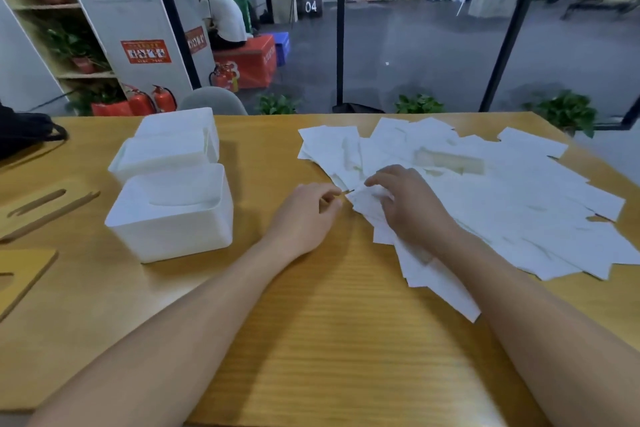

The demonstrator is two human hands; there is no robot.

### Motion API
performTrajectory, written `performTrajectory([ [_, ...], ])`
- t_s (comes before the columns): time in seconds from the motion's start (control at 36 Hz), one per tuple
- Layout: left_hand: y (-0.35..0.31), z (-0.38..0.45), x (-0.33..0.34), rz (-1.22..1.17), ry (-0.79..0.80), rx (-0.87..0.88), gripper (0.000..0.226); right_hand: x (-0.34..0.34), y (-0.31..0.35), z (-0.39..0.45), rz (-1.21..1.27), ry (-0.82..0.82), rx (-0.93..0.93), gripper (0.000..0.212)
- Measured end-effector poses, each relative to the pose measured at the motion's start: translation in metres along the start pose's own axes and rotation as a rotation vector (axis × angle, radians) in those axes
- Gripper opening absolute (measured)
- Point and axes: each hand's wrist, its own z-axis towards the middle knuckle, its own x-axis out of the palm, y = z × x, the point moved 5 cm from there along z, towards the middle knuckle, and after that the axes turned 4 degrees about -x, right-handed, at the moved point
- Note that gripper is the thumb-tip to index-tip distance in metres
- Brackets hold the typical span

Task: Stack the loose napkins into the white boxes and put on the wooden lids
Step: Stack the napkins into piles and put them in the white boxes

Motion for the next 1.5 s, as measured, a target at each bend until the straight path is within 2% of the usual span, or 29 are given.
performTrajectory([
  [0.11, 0.001, 0.011, 0.01, -0.003, -0.004, -0.02, 0.023, 0.004, 0.007, 0.013, -0.069, 0.033, -0.122, 0.071],
  [0.22, 0.002, 0.014, 0.014, 0.019, 0.014, 0.004, 0.018, 0.013, 0.014, 0.018, -0.091, 0.041, -0.151, 0.068],
  [0.31, 0.007, 0.016, 0.012, -0.031, 0.0, -0.002, 0.018, 0.019, 0.01, 0.021, -0.073, 0.024, -0.19, 0.08],
  [0.42, 0.006, 0.014, 0.011, -0.102, -0.003, -0.004, 0.03, 0.014, 0.012, 0.027, -0.15, -0.08, -0.216, 0.045],
  [0.53, -0.004, 0.011, 0.005, -0.264, -0.013, 0.033, 0.04, 0.006, 0.02, 0.023, -0.014, -0.135, -0.209, 0.049],
  [0.64, -0.022, 0.005, -0.007, -0.447, -0.032, 0.086, 0.011, -0.008, 0.03, 0.016, 0.154, -0.202, -0.176, 0.054],
  [0.69, -0.022, 0.0, -0.013, -0.501, -0.051, 0.092, 0.011, -0.015, 0.036, 0.011, 0.171, -0.214, -0.189, 0.054],
  [0.81, -0.014, -0.01, -0.025, -0.428, -0.02, 0.132, 0.014, -0.025, 0.032, 0.001, 0.16, -0.16, -0.175, 0.047],
  [0.92, -0.004, -0.018, -0.042, -0.368, -0.038, 0.17, 0.014, -0.035, 0.017, -0.005, 0.151, -0.094, -0.151, 0.019],
  [0.97, -0.001, -0.019, -0.049, -0.363, -0.043, 0.186, 0.015, -0.04, 0.012, -0.004, 0.192, -0.063, -0.109, 0.011],
  [1.08, 0.0, -0.017, -0.05, -0.433, -0.018, 0.187, 0.012, -0.043, 0.016, -0.004, 0.425, -0.006, -0.07, 0.013],
  [1.19, -0.004, -0.021, -0.042, -0.5, 0.06, 0.148, 0.027, -0.03, 0.028, -0.007, 0.573, 0.084, -0.064, 0.015],
  [1.36, -0.001, -0.017, -0.047, -0.412, 0.044, 0.172, 0.004, -0.028, 0.038, -0.011, 0.744, 0.16, -0.003, 0.015],
  [1.44, 0.006, -0.011, -0.054, -0.45, 0.124, 0.147, 0.004, -0.028, 0.036, -0.011, 0.759, 0.187, 0.032, 0.009],
  [1.5, 0.01, -0.009, -0.055, -0.417, 0.217, 0.119, 0.003, -0.024, 0.031, -0.012, 0.673, 0.201, 0.057, 0.002],
])
